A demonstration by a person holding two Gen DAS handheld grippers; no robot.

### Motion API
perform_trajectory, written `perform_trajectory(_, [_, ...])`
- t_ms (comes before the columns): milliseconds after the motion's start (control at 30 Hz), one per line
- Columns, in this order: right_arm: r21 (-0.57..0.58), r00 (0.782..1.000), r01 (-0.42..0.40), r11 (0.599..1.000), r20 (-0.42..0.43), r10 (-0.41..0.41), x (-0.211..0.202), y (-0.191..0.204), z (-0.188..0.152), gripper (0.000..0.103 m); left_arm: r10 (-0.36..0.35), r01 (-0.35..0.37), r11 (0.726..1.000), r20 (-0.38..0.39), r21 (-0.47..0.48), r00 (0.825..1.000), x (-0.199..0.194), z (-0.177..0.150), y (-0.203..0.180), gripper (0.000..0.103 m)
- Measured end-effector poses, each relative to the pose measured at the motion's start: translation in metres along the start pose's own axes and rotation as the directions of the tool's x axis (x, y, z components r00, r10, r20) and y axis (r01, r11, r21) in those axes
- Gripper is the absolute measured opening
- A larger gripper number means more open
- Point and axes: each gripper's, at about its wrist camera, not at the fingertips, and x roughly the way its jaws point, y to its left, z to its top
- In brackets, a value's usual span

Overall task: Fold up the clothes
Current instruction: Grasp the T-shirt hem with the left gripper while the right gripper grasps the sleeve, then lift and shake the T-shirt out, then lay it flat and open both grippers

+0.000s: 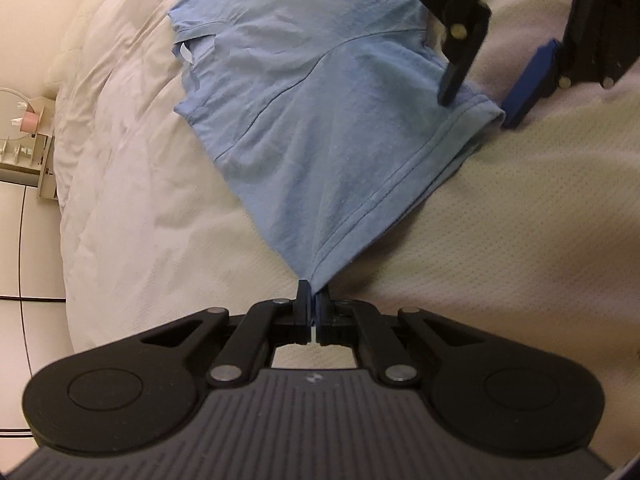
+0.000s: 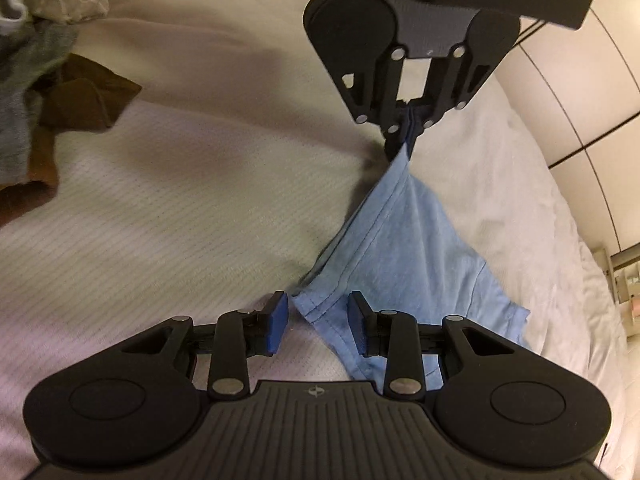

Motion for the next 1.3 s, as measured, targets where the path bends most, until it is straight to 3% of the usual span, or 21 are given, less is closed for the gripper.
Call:
perform_trajectory(100, [0.01,1.0,-0.003,1.0,0.0,0.003,0.006,-0.002,-0.001,0.026,-0.006,0.006,1.0,-0.004,-0.007,1.0,0.001,0.0,0.0,0.0])
perform_trajectory(167, [0.033,1.0,-0.016,0.999,0.007,0.015,0.007,-0.005,-0.002,0.007,-0.008,0.008,1.0,-0.004,-0.009,1.0,0.001,0.0,0.0,0.0])
perform_trajectory(233, [0.068,0.999,-0.035,0.997,0.027,0.034,0.004,-0.011,-0.003,0.002,-0.012,0.012,1.0,-0.005,-0.018,1.0,0.001,-0.001,0.0,0.0])
perform_trajectory(433, [0.2,0.991,-0.098,0.975,0.104,0.079,-0.009,-0.037,-0.005,0.003,-0.018,0.017,0.999,-0.014,-0.037,1.0,-0.001,-0.003,0.004,0.0])
perform_trajectory(600, [0.235,0.991,-0.13,0.963,0.052,0.121,-0.002,-0.037,-0.003,0.005,-0.043,0.041,0.999,-0.05,-0.027,0.998,-0.002,-0.001,0.003,0.004])
perform_trajectory(667, [0.273,0.99,-0.137,0.952,0.056,0.127,-0.013,-0.044,-0.01,0.013,-0.047,0.042,0.997,-0.066,-0.069,0.997,-0.006,-0.002,0.005,0.005])
perform_trajectory(700, [0.3,0.991,-0.133,0.945,0.059,0.121,-0.023,-0.048,-0.016,0.025,-0.05,0.042,0.994,-0.072,-0.102,0.996,-0.009,-0.003,0.008,0.005])
perform_trajectory(733, [0.328,0.992,-0.127,0.936,0.06,0.114,-0.033,-0.051,-0.022,0.031,-0.053,0.041,0.988,-0.078,-0.149,0.996,-0.014,-0.004,0.011,0.007])
perform_trajectory(800, [0.401,0.993,-0.114,0.909,0.042,0.107,-0.057,-0.06,-0.038,0.032,-0.053,0.035,0.968,-0.067,-0.247,0.996,-0.032,0.003,0.016,0.011])
perform_trajectory(900, [0.516,0.995,-0.075,0.853,-0.016,0.097,-0.096,-0.075,-0.071,0.034,-0.044,0.028,0.919,-0.033,-0.394,0.998,-0.066,0.018,0.02,0.015])
perform_trajectory(1033, [0.685,0.991,0.018,0.729,-0.111,0.079,-0.151,-0.088,-0.12,0.038,-0.025,0.026,0.818,0.01,-0.575,1.0,-0.111,0.039,0.026,0.023])
perform_trajectory(1067, [0.721,0.989,0.041,0.692,-0.128,0.075,-0.165,-0.09,-0.134,0.039,-0.018,0.027,0.787,0.02,-0.616,1.0,-0.122,0.044,0.027,0.029])
perform_trajectory(1233, [0.864,0.974,0.158,0.478,-0.215,0.067,-0.237,-0.098,-0.201,0.045,0.015,0.042,0.604,0.065,-0.796,0.998,-0.178,0.071,0.033,0.037])
perform_trajectory(1300, [0.901,0.966,0.205,0.383,-0.249,0.071,-0.265,-0.102,-0.228,0.046,-0.005,0.074,0.528,0.084,-0.846,0.996,-0.193,0.088,0.026,0.037])
